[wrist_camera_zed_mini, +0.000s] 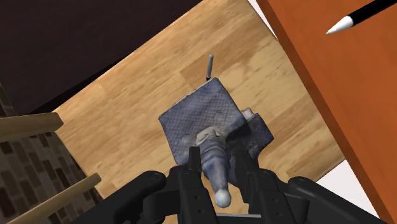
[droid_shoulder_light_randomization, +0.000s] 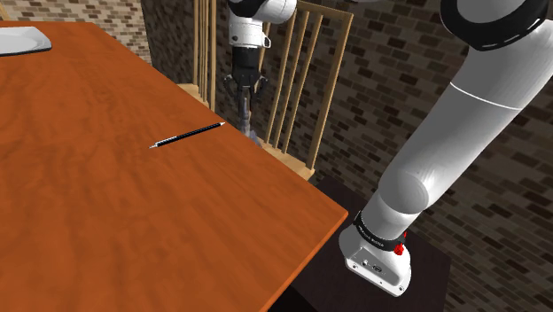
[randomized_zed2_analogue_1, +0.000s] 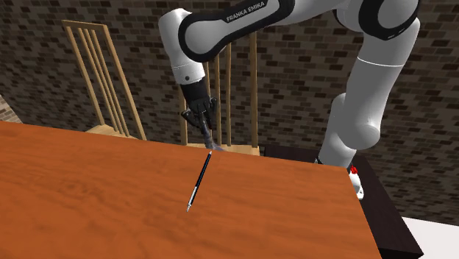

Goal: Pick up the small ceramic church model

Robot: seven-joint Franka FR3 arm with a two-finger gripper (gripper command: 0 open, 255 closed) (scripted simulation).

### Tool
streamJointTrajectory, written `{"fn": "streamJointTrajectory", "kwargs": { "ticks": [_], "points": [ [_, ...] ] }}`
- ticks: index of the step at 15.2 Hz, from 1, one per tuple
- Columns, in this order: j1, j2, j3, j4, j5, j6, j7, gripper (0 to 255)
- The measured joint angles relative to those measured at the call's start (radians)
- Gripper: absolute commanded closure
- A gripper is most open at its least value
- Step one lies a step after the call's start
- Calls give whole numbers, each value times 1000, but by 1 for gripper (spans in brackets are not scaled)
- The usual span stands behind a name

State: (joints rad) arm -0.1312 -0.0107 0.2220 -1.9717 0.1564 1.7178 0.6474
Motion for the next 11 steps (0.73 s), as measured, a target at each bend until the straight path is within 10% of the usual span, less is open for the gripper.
{"fn": "streamJointTrajectory", "kwargs": {
  "ticks": [11],
  "points": [
    [-3, -18, -3, 122, 1, -139, 15, 255]
  ]
}}
